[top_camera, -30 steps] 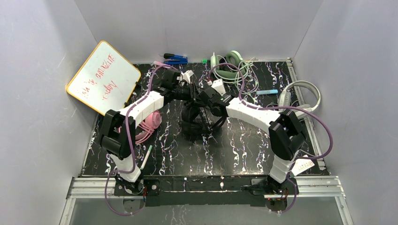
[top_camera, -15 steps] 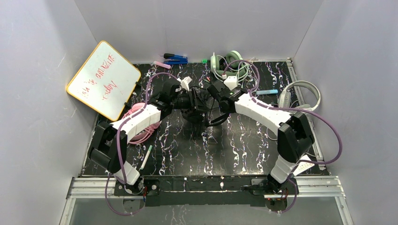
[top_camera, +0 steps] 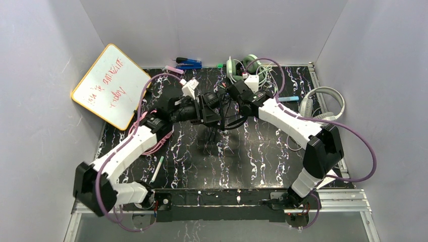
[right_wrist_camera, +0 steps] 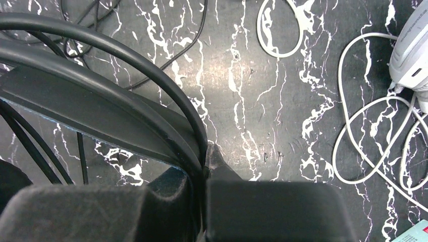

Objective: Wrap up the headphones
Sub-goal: Wrap the headphones cable around the headphones.

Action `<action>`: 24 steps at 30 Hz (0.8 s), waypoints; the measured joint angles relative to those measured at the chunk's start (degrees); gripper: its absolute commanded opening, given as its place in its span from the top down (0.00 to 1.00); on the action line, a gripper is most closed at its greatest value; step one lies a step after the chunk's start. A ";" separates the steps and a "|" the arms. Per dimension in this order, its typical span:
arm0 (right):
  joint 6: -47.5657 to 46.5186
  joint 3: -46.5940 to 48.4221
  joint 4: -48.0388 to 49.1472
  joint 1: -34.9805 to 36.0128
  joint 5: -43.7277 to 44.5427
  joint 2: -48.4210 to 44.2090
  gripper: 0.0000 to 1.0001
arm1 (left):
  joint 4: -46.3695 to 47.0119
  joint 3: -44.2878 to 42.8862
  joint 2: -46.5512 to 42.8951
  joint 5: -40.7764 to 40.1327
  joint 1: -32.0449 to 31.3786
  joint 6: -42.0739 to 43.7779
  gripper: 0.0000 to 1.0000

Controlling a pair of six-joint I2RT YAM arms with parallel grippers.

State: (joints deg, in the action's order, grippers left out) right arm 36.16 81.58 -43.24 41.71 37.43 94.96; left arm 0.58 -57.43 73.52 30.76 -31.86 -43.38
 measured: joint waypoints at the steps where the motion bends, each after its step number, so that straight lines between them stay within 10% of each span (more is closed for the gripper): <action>1: -0.33 0.50 -0.20 -0.15 -0.02 -0.17 0.99 | -1.18 0.55 -2.54 -0.59 -0.11 1.27 0.46; 8: -1.09 4.42 -1.25 -1.20 -0.94 -2.08 0.99 | -4.26 10.23 -16.81 -7.17 -3.19 9.35 0.03; 24: -1.49 9.40 -5.09 -1.55 -5.11 -4.09 0.99 | 7.02 20.55 -14.99 -20.06 -8.81 24.39 0.19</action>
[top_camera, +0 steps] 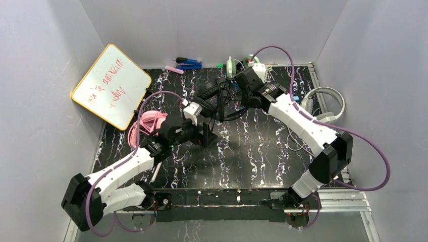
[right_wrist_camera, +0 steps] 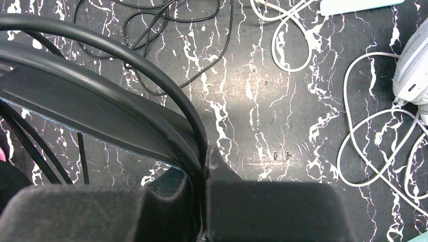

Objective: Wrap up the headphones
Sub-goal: Wrap the headphones cable around the headphones.

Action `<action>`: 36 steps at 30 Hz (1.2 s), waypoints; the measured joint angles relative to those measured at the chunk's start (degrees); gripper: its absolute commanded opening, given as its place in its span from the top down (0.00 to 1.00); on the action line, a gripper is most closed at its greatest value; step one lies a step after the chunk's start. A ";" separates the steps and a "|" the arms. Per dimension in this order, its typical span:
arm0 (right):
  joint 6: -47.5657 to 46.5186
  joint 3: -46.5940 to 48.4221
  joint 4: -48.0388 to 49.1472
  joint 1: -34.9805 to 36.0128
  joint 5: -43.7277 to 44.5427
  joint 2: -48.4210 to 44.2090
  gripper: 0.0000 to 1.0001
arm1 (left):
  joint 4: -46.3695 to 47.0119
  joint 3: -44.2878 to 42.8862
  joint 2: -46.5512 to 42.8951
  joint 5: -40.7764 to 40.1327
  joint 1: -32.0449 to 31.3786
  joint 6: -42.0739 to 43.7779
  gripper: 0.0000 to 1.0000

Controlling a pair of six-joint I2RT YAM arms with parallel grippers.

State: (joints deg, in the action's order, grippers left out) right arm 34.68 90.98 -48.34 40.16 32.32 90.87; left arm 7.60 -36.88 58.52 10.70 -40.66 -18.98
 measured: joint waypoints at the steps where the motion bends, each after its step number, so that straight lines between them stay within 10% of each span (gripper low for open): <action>1: 0.00 0.00 -0.20 0.00 -0.22 -0.13 0.99 | 1.29 0.00 1.07 -0.26 -0.04 0.55 0.20; 6: 0.07 0.02 -0.92 -0.04 -1.49 -0.79 0.99 | 6.03 -0.02 5.42 -1.49 -0.24 1.81 0.26; 10: 0.15 0.07 -1.33 -0.11 -2.91 -1.46 0.99 | 8.31 -0.02 7.48 -2.69 -0.42 1.81 0.80; 13: 0.74 0.70 -1.57 -0.59 -3.91 -1.57 0.99 | 10.19 -0.02 7.72 -2.78 -0.42 1.90 1.00; 36: 3.45 -2.51 -6.71 -10.32 -17.42 -2.21 0.99 | 21.84 11.63 4.39 4.94 -0.72 -6.23 0.98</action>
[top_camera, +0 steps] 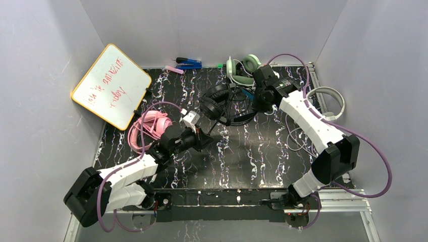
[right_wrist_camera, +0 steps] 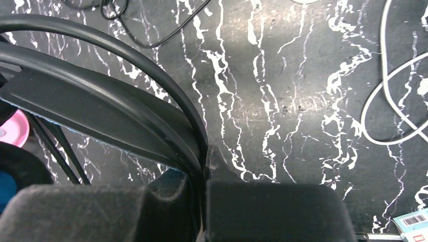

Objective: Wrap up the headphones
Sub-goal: Wrap the headphones cable around the headphones.

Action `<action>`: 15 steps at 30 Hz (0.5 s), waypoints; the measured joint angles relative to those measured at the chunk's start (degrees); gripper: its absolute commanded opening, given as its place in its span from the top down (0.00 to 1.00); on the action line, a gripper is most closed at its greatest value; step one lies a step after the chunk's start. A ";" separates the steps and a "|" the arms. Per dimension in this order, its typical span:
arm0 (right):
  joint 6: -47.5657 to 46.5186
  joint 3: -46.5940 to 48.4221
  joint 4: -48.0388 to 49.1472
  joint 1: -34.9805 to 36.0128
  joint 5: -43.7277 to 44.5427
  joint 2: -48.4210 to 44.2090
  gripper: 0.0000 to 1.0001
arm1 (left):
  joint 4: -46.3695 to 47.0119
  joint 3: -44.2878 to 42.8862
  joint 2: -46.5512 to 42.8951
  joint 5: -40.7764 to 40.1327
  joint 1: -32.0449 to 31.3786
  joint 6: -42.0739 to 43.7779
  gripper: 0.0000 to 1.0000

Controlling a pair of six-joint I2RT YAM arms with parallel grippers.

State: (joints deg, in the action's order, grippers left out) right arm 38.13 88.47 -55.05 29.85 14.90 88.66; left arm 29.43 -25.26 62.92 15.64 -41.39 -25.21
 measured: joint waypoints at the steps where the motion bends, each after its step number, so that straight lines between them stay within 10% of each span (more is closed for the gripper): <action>1: -0.02 -0.13 0.02 -0.04 -0.94 0.00 0.99 | 1.49 1.01 0.00 -0.63 0.00 -0.81 0.95; 9: -0.61 -0.20 2.38 -0.63 -9.88 -1.16 0.99 | 12.57 6.49 1.53 -2.54 -0.07 -5.60 0.75; 15: 0.28 -0.17 5.70 -1.38 -13.84 -5.01 0.99 | 11.82 6.95 3.61 -2.62 -0.07 -7.19 0.41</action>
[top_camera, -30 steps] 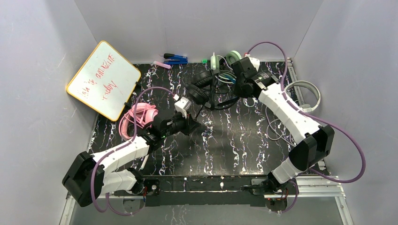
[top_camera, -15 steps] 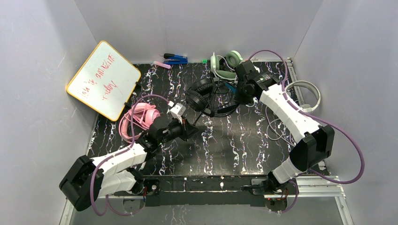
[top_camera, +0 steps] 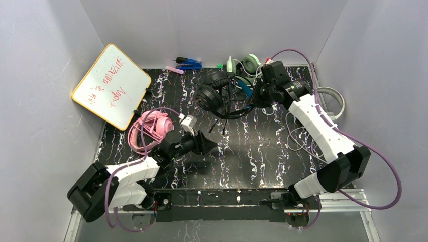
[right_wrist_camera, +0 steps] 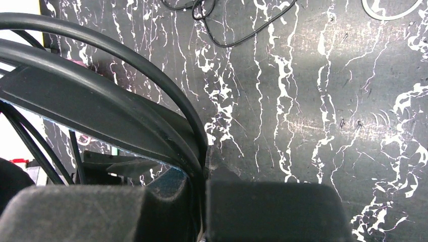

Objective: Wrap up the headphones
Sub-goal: Wrap the headphones cable around the headphones, then place the headphones at the center of the board.

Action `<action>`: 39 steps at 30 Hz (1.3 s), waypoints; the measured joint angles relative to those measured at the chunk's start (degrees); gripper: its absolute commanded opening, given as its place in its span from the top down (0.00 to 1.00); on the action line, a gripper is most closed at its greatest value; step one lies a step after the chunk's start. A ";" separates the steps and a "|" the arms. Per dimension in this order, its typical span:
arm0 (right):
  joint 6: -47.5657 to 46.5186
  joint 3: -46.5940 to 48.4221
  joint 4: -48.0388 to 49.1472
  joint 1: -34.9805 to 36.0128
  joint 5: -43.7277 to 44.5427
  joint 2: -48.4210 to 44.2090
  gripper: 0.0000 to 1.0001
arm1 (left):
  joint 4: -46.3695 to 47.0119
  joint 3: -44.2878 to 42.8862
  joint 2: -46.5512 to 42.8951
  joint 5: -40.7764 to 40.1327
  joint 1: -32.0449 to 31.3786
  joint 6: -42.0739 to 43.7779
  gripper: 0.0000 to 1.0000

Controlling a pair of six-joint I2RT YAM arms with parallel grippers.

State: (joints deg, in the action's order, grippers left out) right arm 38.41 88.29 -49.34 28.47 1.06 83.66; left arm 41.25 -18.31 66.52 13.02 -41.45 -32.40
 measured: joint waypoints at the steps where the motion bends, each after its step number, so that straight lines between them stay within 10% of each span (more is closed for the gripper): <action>1: -0.02 0.00 0.15 0.00 0.00 -0.09 0.99 | -0.57 -0.02 -0.33 -0.13 0.00 -0.59 0.36; 13: -1.73 0.00 -0.13 0.04 7.52 5.75 0.99 | -37.94 -11.13 -21.05 -11.50 0.02 0.76 0.02; 23: -2.86 0.15 0.87 4.24 10.80 11.80 0.99 | -77.15 -36.96 -20.85 -31.47 0.09 -5.57 0.02; 39: -10.12 0.90 4.20 15.28 9.49 19.76 0.99 | -88.39 -47.30 -9.86 -31.50 11.82 1.46 0.01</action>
State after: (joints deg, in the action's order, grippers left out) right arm 28.29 89.19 -45.15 43.75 10.55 103.42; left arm -47.13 -65.60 56.66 -18.48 -29.63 -30.94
